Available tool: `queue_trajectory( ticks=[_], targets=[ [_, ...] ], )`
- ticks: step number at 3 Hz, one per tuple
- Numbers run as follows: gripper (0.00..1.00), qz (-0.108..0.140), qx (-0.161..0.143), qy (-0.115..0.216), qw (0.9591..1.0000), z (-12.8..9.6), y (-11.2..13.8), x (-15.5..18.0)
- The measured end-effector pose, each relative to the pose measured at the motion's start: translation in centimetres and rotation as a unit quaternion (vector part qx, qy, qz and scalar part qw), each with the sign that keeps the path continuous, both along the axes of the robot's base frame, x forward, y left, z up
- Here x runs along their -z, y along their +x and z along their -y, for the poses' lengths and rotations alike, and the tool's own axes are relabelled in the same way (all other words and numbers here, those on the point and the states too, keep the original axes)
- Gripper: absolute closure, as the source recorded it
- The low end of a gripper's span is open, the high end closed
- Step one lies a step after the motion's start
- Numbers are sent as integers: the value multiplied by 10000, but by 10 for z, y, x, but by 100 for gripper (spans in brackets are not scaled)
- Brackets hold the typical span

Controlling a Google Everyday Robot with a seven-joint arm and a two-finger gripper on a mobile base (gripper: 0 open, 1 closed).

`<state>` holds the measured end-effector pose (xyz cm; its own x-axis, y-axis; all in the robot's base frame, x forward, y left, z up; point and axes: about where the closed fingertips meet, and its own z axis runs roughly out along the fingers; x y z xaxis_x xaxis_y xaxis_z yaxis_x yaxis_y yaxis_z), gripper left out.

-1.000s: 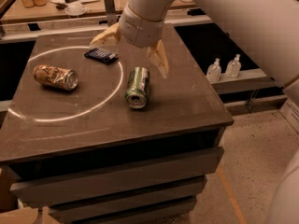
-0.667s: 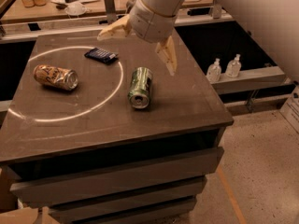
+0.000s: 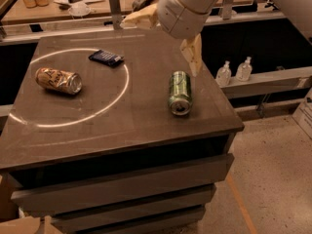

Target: Knock green can over

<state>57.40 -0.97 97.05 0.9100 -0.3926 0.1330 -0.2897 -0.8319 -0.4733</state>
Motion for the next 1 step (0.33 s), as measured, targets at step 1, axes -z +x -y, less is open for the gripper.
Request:
queue_trajectory(
  ticks=[1],
  targets=[
    [0,0,0,0,10000,0,0,0]
  ],
)
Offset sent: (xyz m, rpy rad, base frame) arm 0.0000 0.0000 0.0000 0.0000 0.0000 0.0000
